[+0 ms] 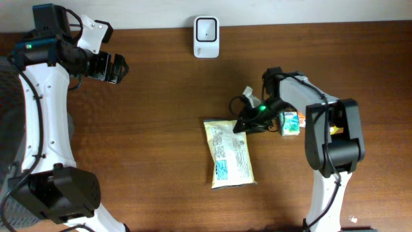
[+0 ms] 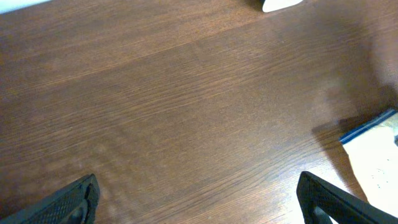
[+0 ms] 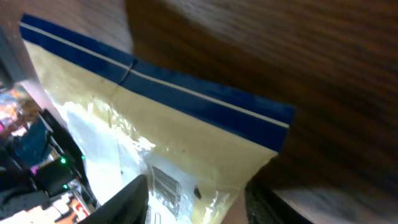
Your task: Scan the item barcode
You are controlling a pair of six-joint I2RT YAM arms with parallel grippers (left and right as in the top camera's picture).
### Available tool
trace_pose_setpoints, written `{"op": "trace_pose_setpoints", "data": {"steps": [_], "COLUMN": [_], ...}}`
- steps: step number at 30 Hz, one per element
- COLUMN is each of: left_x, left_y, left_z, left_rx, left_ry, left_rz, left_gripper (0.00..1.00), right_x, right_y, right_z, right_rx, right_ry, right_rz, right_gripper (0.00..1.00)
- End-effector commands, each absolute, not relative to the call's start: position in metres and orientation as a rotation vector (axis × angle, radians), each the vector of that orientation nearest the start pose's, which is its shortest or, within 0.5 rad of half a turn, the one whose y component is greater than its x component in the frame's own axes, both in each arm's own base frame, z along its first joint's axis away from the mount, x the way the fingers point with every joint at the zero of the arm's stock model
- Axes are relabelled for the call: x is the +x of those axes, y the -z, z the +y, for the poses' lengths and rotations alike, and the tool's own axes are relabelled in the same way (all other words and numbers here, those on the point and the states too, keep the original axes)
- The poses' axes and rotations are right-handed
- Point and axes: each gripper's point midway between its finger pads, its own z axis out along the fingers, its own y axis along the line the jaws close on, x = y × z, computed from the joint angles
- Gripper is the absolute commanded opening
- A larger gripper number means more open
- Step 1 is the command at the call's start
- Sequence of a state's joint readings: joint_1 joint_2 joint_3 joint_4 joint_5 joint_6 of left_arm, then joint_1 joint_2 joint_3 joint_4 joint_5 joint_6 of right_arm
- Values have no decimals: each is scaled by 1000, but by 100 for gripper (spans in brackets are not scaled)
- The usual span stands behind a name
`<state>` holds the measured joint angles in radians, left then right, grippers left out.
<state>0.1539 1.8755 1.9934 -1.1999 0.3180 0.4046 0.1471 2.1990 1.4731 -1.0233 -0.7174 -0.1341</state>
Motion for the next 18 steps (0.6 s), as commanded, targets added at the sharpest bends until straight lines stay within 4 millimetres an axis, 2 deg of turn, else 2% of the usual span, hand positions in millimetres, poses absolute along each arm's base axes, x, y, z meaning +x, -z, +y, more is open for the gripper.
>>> {"op": "trace_pose_setpoints", "data": {"steps": [1,2,5,7,8,9,10,11,12,13,15,16,17,18], "left_x": [450,450,450,450,450,450,450,450,450,450,450,450,450,450], "left_y": [-251,-251,-251,-251,-251,-251,-251,-251,-251,-251,-251,-251,-251,-251], "left_z": [15,15,15,15,15,15,15,15,15,15,15,15,15,15], "left_rx": [447,447,447,447,447,447,447,447,447,447,447,447,447,447], "left_ry": [216,216,215,216,216,216,216,215,215,216,216,215,216,215], "left_rz": [2523,2523,2523,2523,2523,2523,2523,2523,2523,2523,2523,2523,2523,2523], "left_gripper": [99,99,99,99,99,99,99,99,99,99,99,99,99,99], "right_x": [344,354,405,425,427,423,412,404,400,398,384,370,347,331], "right_y": [-5,-11,-50,-74,-80,-78,-74,-71,-73,-86,-114,-120,-119,-116], "right_z": [178,180,193,221,246,261,282,297,309,317,327,332,333,334], "right_rx": [-343,-360,-479,-690,-822,-892,-1003,-1062,-1062,-981,-995,-1012,-1015,-1042], "right_ry": [-1160,-1152,-1027,-867,-728,-660,-573,-502,-511,-569,-749,-822,-883,-880], "right_rz": [3066,3034,2881,2768,2716,2694,2665,2643,2634,2667,2674,2698,2782,2835], "right_gripper": [14,5,4,4,4,4,42,72,84,85,81,78,63,35]}}
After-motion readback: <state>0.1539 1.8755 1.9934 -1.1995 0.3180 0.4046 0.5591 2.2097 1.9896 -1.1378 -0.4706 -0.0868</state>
